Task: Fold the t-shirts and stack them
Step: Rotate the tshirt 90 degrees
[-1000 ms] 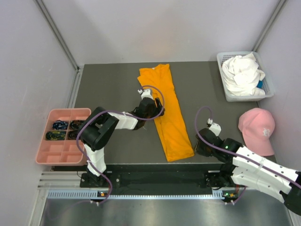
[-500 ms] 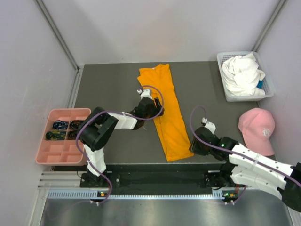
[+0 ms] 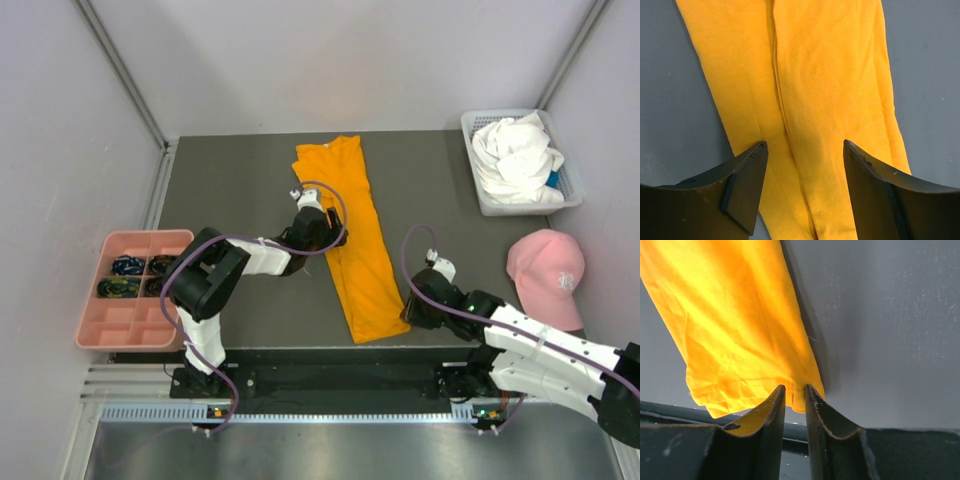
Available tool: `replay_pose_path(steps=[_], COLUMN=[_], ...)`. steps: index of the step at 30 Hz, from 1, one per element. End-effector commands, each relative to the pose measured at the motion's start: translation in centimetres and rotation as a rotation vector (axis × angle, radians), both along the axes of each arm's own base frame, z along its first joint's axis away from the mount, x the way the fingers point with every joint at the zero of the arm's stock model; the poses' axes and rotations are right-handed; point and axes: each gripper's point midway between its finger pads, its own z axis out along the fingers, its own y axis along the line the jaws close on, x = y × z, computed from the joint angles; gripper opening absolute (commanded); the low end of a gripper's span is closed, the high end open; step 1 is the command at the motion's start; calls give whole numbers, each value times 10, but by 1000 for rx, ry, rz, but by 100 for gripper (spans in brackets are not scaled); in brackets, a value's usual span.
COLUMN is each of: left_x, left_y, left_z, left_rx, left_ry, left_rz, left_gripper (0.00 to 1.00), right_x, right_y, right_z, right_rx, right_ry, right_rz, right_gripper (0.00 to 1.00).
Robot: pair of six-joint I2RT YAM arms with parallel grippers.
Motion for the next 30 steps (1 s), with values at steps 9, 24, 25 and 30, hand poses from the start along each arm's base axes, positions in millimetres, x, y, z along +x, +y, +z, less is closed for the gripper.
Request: replay_pose_path(steps=[9, 24, 25, 30], left_x=[-15, -14, -14, -14], left_y=[38, 41, 41, 41], left_z=[-31, -30, -30, -29], left_rx=[107, 107, 107, 109], left_ry=[95, 94, 96, 93], left_rz=[51, 54, 55, 56], left_gripper=[67, 68, 67, 67], right_x=[-3, -5, -6, -8], right_y=[4, -16, -17, -25], right_z=[-4, -2, -2, -3], right_rx=[11, -39, -44, -76], right_ry=[1, 2, 5, 18], right_rz=[21, -58, -62, -83], right_gripper=[0, 0, 0, 0])
